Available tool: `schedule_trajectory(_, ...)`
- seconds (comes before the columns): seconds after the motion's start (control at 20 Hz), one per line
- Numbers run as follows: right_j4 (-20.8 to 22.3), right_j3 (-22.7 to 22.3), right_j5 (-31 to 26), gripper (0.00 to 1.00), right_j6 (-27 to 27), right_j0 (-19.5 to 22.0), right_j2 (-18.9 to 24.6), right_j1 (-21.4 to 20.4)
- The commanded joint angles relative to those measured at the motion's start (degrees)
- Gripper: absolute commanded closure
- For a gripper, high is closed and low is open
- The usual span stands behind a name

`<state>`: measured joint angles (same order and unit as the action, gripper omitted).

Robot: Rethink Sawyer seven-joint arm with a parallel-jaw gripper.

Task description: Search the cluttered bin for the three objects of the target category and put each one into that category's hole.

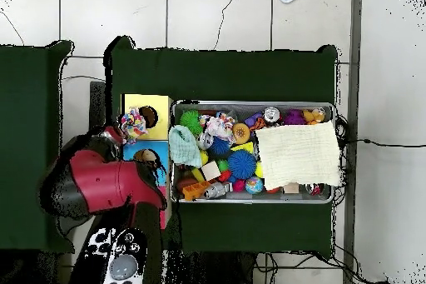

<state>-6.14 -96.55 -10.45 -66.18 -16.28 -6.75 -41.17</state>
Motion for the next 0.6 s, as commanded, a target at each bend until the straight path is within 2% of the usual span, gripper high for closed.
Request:
schedule_trajectory(0.05, 0.2, 2.3, -0.2, 0.0, -11.4, 2.5, 1.3, 4.2)
schedule_trajectory(0.6, 1.3, 2.9, 4.6, 0.0, -11.3, 2.8, 1.5, 8.3)
